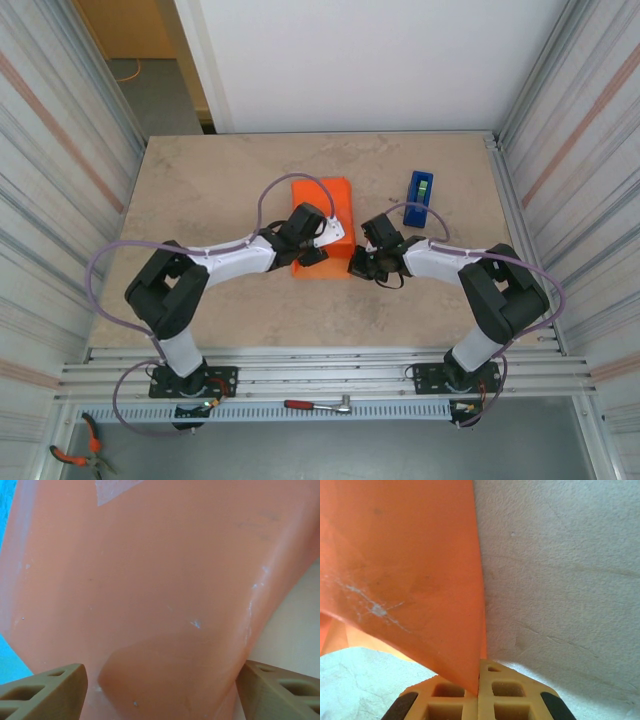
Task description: Wrap the gift box in paper
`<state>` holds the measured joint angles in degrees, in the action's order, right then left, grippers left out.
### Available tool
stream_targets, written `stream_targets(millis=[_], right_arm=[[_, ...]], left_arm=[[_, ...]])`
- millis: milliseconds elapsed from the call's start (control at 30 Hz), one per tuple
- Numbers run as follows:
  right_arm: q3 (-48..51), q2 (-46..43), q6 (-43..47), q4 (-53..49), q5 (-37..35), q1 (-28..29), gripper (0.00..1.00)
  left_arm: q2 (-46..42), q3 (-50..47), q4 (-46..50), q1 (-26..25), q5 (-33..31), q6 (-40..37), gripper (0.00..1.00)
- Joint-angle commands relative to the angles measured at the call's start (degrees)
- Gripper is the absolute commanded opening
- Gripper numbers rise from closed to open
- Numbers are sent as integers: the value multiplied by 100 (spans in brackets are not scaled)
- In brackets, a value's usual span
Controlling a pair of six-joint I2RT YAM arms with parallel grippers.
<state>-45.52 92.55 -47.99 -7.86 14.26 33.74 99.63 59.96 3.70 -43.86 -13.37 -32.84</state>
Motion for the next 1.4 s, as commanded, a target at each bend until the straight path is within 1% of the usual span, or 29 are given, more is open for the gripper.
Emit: stream_targets(millis=[0, 333, 533, 900, 1200, 1367], right_arm=[[51, -175, -138, 143, 187, -3, 0], [164, -229, -381, 636, 409, 1, 0], [337, -64, -659, 1260, 512, 20, 0], [739, -11, -1136, 2454, 324, 100, 0], [1018, 249, -1534, 3486, 171, 193, 0], [1100, 360, -1666, 3884, 57, 220, 0]], left_arm=[[135, -105, -127, -77, -144, -56, 77], [218, -136, -126, -142, -78, -7, 74], [249, -152, -112, -167, -33, 6, 72], [223, -169, -118, -202, 27, 59, 70], [177, -226, -142, -212, 73, 89, 69], [163, -260, -158, -212, 108, 85, 68]])
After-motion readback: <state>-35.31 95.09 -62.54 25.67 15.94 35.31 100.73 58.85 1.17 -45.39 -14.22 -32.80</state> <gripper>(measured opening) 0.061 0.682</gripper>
